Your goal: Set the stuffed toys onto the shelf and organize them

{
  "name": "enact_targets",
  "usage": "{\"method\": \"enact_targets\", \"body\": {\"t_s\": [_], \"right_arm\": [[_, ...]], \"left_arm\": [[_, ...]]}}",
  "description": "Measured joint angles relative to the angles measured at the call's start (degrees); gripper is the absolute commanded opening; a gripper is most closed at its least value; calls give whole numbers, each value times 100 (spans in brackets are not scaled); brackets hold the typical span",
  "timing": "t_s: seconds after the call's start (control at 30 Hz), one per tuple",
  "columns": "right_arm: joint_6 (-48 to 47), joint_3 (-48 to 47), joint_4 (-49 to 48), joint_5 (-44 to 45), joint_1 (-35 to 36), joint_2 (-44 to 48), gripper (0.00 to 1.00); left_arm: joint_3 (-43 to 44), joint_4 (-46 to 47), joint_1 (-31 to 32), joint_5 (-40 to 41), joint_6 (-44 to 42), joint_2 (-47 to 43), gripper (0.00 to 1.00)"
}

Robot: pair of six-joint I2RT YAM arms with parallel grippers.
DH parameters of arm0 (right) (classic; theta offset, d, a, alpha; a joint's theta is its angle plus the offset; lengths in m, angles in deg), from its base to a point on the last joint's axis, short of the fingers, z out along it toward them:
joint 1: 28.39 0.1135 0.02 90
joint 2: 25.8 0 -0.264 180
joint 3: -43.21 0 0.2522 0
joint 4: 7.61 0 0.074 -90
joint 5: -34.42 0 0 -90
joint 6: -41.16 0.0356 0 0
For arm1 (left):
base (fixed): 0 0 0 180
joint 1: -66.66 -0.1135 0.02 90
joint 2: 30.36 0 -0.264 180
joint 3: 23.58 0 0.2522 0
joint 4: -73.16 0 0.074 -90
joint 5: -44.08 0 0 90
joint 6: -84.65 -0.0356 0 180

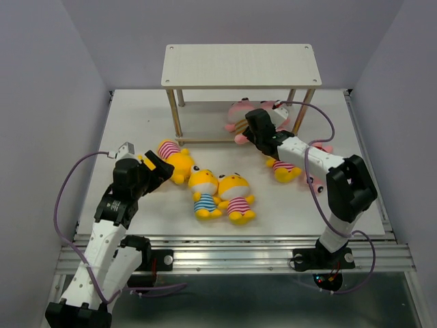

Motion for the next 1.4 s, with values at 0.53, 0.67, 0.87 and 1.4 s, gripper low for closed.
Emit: {"method": "enact_targets", "body": {"t_s": [0.53,0.67,0.87,1.4], "right_arm": [[-345,-35,4,-240,0,96,75],[-542,-24,2,-356,0,444,89],[-876,140,-44,-533,0,1104,100],[-1088,2251,1390,-590,-1644,3921,100]], "left_arm": [[107,-107,0,70,-2,-72,99],[107,-107,0,66,0,-76,99],[107,-120,0,61,-2,-157,99],[109,-31,0,-98,-13,-94,99]]}}
